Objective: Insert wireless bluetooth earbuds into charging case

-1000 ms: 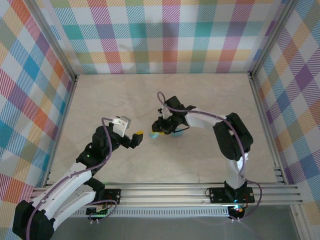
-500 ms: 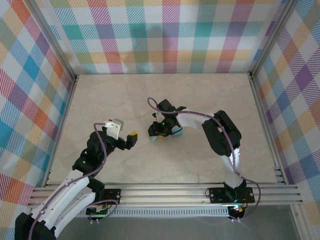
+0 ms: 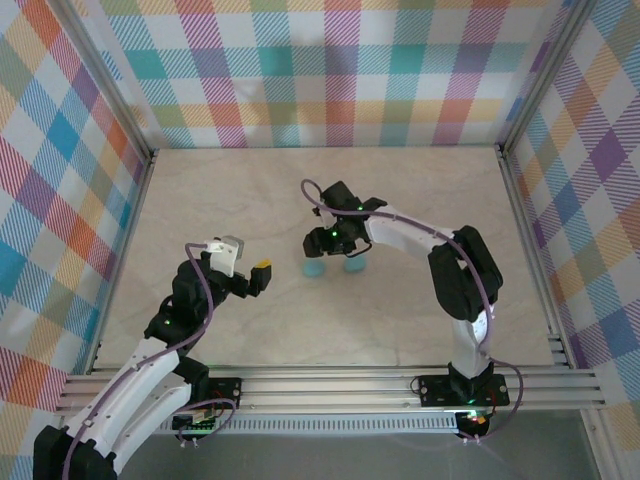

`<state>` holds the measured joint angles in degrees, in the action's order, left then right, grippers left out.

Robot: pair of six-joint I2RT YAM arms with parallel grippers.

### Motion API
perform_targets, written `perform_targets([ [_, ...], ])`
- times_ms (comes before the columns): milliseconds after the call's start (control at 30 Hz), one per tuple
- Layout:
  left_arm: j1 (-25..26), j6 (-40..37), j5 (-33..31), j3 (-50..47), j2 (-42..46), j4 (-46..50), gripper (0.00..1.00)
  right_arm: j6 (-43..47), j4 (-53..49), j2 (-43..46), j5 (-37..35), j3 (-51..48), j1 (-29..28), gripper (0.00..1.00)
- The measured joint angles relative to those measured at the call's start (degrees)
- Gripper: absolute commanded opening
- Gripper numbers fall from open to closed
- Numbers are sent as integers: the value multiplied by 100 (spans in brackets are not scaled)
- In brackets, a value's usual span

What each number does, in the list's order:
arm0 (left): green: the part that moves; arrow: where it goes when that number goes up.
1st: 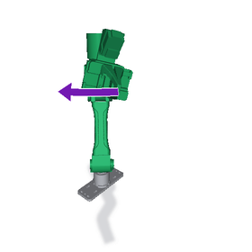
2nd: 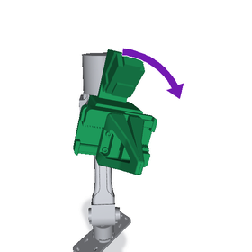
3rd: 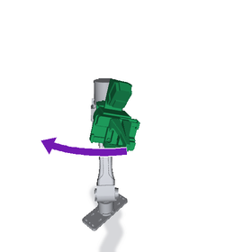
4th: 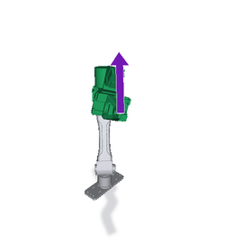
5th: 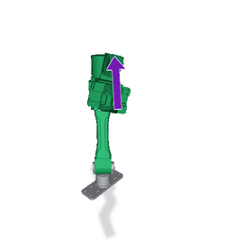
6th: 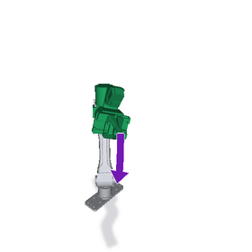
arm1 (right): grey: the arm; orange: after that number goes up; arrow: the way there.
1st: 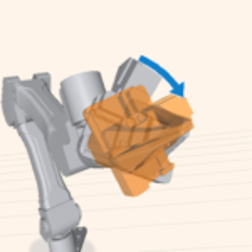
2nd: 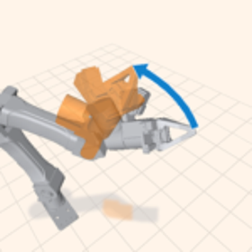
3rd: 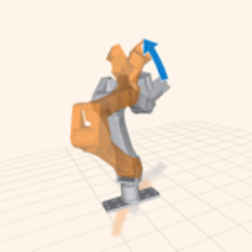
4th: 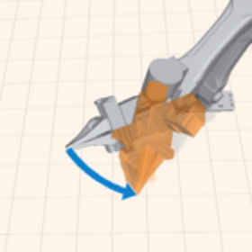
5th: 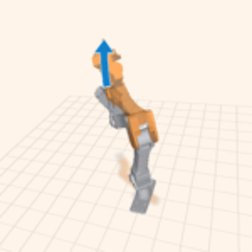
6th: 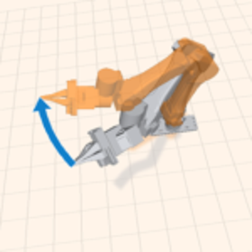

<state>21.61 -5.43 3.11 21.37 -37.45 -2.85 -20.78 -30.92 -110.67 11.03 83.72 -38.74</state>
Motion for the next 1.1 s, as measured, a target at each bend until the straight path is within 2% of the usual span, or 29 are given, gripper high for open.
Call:
perform_targets([
  [167, -164, 109, -278, 149, -323, -7, 100, 363, -26, 542, -643, -68, 162, 65],
  [267, -363, 256, -588, 243, -719, -17, 100, 592, 87, 1147, -1255, -367, 278, 79],
  [333, -490, 328, -739, 269, -990, -22, 100, 728, 282, 1674, -1777, -754, 361, 95],
  [367, -549, 341, -798, 280, -1110, -24, 100, 802, 398, 1930, -2063, -970, 400, 100],
  [500, -713, 304, -1058, 291, -1491, -57, 100, 1091, 1097, 2918, -3200, -2124, 664, 100],
  [700, -933, 20, -1335, 289, -1958, -365, 100, 1276, 2275, 3748, -4146, -4019, 1827, 100],
  [767, -1067, 0, -1390, 267, -2076, -621, 100, 1508, 2682, 3923, -4284, -4566, 2041, 100],
  [867, -1252, 0, -1434, 210, -2321, -1086, 100, 1790, 3204, 4002, -4317, -5123, 2074, 100],
  [1100, -1541, -2, -1198, -15, -3062, -1847, 100, 1858, 4970, 4092, -4138, -6098, 2245, 100],
])
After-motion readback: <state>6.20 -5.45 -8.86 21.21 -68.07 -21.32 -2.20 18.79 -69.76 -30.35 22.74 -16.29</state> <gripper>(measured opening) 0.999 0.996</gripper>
